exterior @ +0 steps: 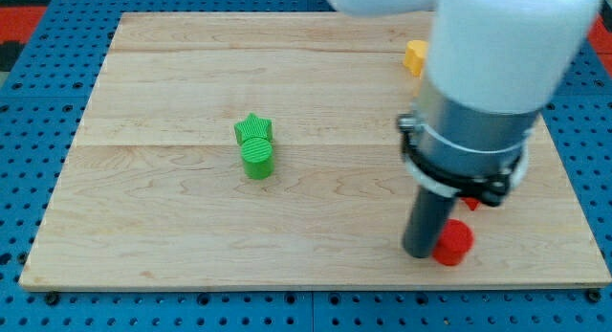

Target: Move the green star closer to yellow heart

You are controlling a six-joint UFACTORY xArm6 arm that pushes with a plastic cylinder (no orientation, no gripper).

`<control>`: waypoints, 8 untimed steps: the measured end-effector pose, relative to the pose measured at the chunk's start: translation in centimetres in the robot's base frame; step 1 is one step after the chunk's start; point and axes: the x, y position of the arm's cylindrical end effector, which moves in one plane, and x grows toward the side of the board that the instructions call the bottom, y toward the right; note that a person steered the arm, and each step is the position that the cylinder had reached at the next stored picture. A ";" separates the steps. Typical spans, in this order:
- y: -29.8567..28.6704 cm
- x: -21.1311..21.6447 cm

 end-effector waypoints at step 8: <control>-19.7 -14.0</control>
